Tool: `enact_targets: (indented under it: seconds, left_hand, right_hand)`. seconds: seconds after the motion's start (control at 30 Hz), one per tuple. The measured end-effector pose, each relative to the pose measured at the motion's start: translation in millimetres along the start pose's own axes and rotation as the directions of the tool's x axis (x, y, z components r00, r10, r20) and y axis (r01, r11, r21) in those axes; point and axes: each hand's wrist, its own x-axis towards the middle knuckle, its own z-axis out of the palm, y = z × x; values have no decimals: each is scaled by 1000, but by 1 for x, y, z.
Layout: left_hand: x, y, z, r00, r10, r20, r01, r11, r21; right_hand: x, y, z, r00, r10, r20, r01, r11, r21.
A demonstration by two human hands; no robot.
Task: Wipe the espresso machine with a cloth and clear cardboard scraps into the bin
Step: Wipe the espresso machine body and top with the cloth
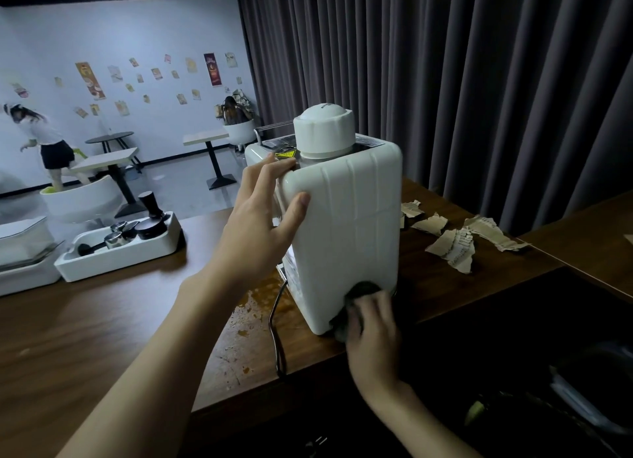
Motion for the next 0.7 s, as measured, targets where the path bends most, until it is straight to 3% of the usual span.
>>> enact_targets:
  seconds: [0.07, 0.17, 0.37, 0.47, 0.53, 0.7]
  left_hand:
    - [0, 0, -1, 1000, 0, 14, 0, 1000, 6]
    - [-1, -2, -3, 999, 2, 32, -2, 1000, 11]
    - [0, -3, -4, 999, -5, 45, 5, 1000, 9]
    - [-1, -4, -3, 999, -3, 45, 4, 1000, -6]
    - [-1, -4, -2, 999, -7, 43, 7, 1000, -2]
    - [0, -5, -4, 999, -6, 53, 5, 1000, 17]
  right_hand:
    - [-8, -3, 1, 990, -11, 143, 4, 999, 47]
    - [3, -8, -8, 924, 300, 238, -355, 905, 236]
    - [43, 12, -32, 859, 511, 1, -484, 813, 324]
    - [68, 20, -33, 647, 736, -199, -533, 624, 572]
    - [77, 20, -30, 560, 803, -204, -531, 537, 656]
    - [59, 20, -15, 647, 754, -113, -630, 613, 477]
